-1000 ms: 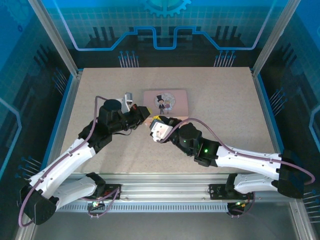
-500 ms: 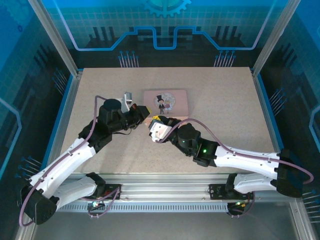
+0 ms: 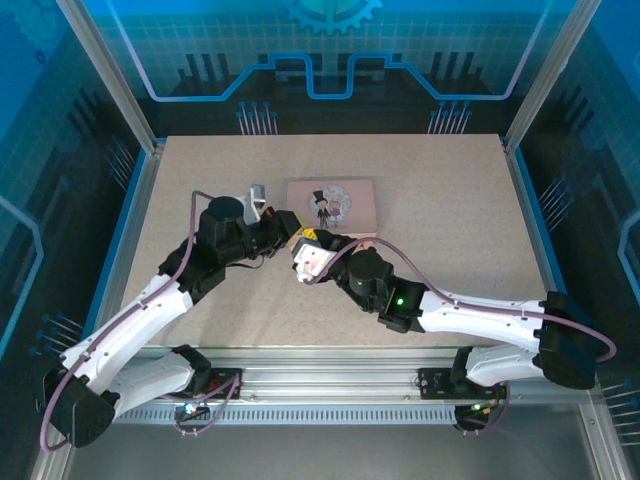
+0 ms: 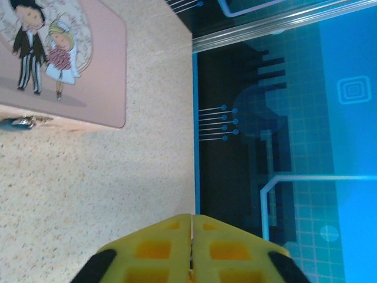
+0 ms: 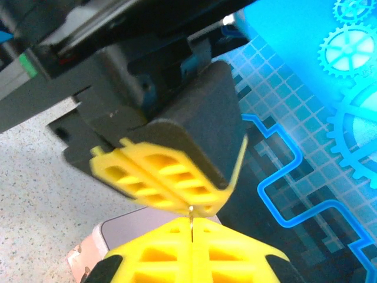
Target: Unlock a padlock with a key
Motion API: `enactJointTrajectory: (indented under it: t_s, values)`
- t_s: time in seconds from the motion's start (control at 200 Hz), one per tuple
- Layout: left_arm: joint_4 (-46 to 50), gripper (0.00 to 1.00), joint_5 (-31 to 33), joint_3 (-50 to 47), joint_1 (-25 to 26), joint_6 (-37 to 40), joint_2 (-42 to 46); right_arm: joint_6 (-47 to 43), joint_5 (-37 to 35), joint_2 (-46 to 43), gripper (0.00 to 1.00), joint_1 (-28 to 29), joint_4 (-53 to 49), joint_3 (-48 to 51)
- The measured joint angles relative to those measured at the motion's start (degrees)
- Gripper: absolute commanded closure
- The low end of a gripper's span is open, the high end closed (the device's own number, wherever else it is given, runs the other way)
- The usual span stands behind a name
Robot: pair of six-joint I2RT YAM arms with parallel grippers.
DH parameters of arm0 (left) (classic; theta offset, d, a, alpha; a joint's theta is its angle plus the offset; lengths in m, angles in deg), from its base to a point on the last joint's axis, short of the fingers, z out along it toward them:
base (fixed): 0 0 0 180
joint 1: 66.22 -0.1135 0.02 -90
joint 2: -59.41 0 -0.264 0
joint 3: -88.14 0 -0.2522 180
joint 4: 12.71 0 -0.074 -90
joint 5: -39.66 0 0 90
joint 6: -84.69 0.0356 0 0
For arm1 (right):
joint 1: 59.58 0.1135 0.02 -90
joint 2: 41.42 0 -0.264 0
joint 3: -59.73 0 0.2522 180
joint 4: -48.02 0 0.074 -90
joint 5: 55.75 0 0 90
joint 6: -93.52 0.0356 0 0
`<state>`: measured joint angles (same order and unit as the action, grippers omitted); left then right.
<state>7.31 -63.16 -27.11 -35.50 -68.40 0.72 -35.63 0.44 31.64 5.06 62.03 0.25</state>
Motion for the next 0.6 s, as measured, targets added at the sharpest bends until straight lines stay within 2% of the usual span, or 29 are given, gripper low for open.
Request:
enactJointTrajectory:
  t_s: [0.115,0.235,0.32,0.465,0.6]
  values:
    - [-0.09,1.00,0.04,0.00,-0.13,0.02,0.04,-0.55,-0.37,0.15,1.00,0.33,0.13,0.00]
    - [-0.04,1.00,-0.02,0.00,-0.22,0.17,0.04,0.42,-0.52,0.13,0.75,0.33,-0.24,0.00]
    - [0.37,1.00,0.11,0.00,-0.39,1.14,0.04,2.80,-0.24,-0.33,0.69,0.17,-2.25,-0.04]
    - [2.47,1.00,1.33,0.13,-0.79,4.87,0.02,11.93,1.31,-4.74,0.65,-2.12,-9.60,-0.04]
    - [2.75,1.00,2.34,1.16,-0.85,8.63,-1.03,26.05,8.50,-12.04,0.56,-8.72,-17.40,-0.09]
